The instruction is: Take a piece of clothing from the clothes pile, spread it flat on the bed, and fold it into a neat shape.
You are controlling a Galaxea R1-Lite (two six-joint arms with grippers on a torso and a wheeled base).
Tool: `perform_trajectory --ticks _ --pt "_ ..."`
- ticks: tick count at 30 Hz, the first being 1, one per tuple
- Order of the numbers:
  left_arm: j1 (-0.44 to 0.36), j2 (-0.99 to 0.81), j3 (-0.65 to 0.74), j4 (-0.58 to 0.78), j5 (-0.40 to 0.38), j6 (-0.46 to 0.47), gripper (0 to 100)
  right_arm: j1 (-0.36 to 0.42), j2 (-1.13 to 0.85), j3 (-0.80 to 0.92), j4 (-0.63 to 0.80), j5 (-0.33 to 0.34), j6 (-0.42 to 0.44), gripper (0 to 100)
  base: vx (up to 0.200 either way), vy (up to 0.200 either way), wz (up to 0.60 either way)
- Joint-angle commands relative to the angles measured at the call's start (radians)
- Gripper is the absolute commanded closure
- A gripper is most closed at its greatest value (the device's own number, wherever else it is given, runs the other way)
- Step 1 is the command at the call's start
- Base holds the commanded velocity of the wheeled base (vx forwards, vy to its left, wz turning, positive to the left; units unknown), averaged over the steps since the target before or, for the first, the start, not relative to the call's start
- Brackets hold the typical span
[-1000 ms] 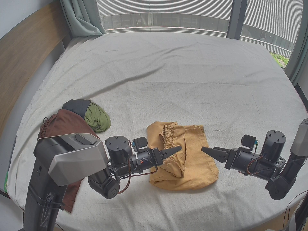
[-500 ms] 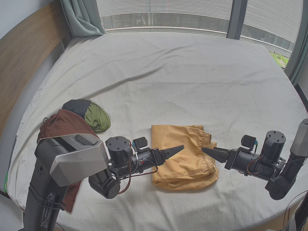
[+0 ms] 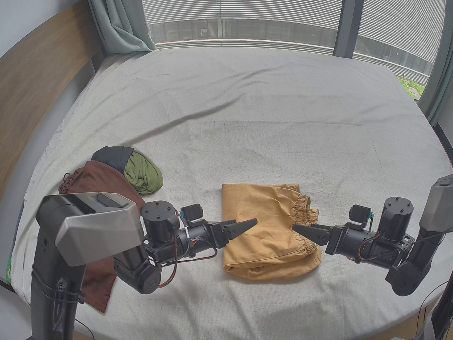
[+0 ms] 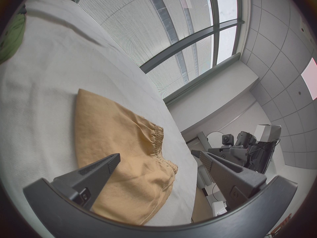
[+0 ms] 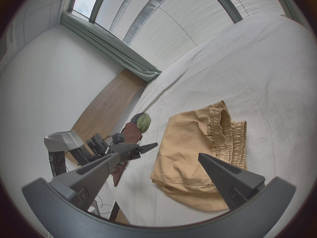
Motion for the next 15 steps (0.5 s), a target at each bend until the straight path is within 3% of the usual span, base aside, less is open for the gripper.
perform_trajectory --ticks 1,8,15 --pt "0.043 -0.079 0.057 0.000 0.001 0.006 0 -0.010 0.056 -0.007 0.000 0.001 0.001 0 0.000 0.000 0.00" --pt "0.102 -0.146 0.154 0.000 -0.002 0.067 0 -0.044 0.099 -0.006 0.000 -0.001 0.002 0 0.000 0.000 0.00" --pt "0.240 -0.208 0.237 0.000 -0.052 0.130 0 -0.065 0.097 0.017 0.002 -0.004 0.002 0 0.000 0.000 0.00"
